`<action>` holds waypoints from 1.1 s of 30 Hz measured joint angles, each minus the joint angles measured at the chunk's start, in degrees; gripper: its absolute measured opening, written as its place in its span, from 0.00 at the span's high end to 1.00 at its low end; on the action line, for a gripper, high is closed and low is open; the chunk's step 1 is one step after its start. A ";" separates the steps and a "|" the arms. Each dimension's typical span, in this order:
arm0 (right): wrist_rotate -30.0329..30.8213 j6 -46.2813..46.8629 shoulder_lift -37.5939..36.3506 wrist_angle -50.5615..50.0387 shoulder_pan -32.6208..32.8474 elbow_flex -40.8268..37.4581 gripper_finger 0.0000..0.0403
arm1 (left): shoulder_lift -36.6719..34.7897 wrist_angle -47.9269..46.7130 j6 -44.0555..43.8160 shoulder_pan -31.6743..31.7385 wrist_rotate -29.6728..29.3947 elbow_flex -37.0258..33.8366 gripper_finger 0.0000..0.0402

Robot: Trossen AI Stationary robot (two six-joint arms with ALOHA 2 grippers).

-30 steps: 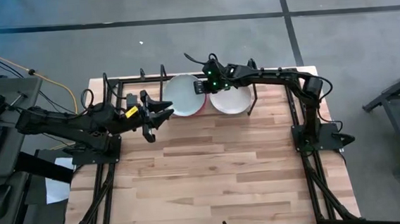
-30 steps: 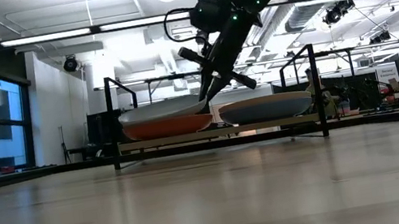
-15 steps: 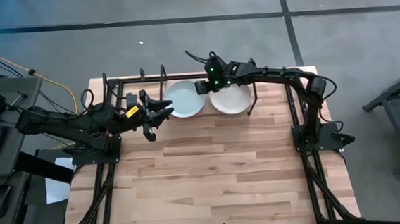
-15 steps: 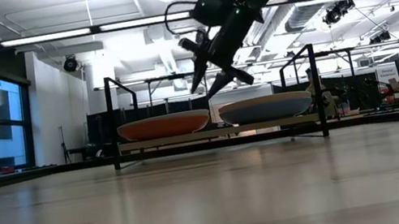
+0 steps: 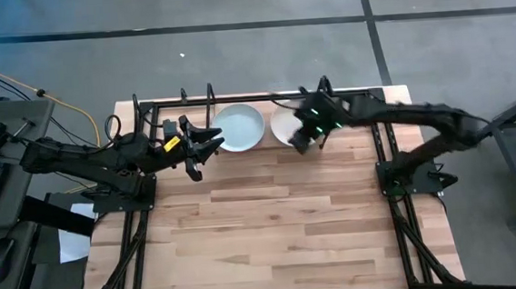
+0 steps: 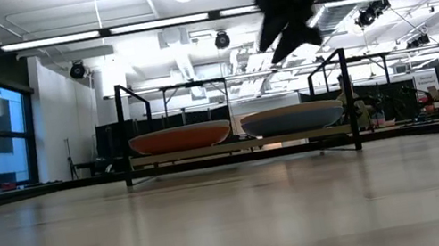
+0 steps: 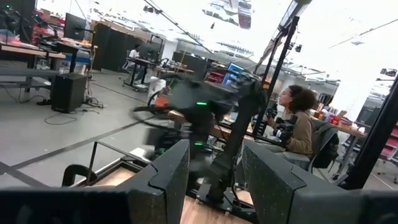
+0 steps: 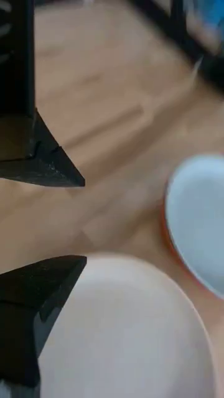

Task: Place and stack plates onto a shelf
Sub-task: Return to Home Position

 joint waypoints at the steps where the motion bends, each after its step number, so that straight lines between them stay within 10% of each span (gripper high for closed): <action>1: 0.04 2.15 -3.33 3.10 1.65 -3.46 0.59 | 0.00 0.00 0.00 0.00 0.00 0.00 0.66; 10: 9.38 10.03 -26.35 37.67 16.76 -25.39 0.63 | 0.00 0.00 0.34 0.00 0.56 0.00 0.66; 33: 14.54 -2.22 -31.47 38.25 19.36 -26.91 0.91 | 0.00 -2.51 0.98 0.00 1.95 0.00 0.66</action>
